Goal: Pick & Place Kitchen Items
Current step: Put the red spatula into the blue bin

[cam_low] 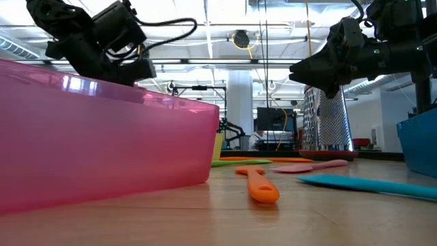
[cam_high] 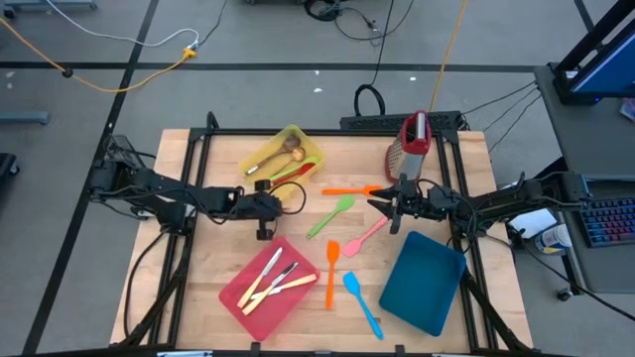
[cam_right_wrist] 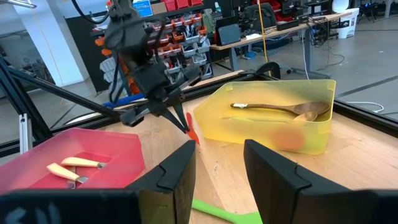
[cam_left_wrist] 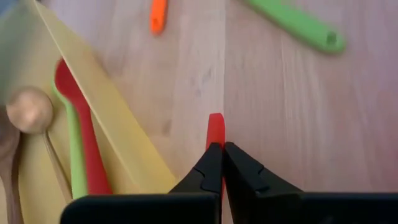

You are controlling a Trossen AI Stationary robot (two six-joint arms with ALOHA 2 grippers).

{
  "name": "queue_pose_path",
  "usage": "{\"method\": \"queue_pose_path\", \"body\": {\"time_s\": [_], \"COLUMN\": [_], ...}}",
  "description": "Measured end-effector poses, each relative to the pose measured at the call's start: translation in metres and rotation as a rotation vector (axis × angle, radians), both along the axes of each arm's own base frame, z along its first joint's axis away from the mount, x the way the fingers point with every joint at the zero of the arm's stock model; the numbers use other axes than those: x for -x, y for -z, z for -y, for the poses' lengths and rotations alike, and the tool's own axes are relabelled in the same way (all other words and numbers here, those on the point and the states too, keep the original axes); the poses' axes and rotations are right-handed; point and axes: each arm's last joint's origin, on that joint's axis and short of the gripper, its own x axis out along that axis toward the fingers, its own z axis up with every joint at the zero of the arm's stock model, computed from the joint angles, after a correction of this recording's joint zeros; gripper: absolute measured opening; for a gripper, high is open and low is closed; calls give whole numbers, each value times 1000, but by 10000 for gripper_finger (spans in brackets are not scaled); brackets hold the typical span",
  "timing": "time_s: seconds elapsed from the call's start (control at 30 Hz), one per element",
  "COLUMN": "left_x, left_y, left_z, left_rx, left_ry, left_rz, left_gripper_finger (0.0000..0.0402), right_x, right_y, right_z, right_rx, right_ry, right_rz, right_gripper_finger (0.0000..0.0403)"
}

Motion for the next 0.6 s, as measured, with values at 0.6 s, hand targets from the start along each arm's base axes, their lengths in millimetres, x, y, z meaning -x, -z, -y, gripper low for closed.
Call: {"method": "queue_pose_path", "body": {"time_s": [0.6], "left_x": [-57], "left_y": [-114], "left_z": [29], "left_rx": [-22], "left_ry": [94], "left_rz": [400], "left_gripper_finger": [3], "right_x": [-1], "right_y": [-11], "right_z": [-1], "right_rx": [94], "right_ry": [-31], "right_rz": [111], "right_gripper_finger": [132]}}
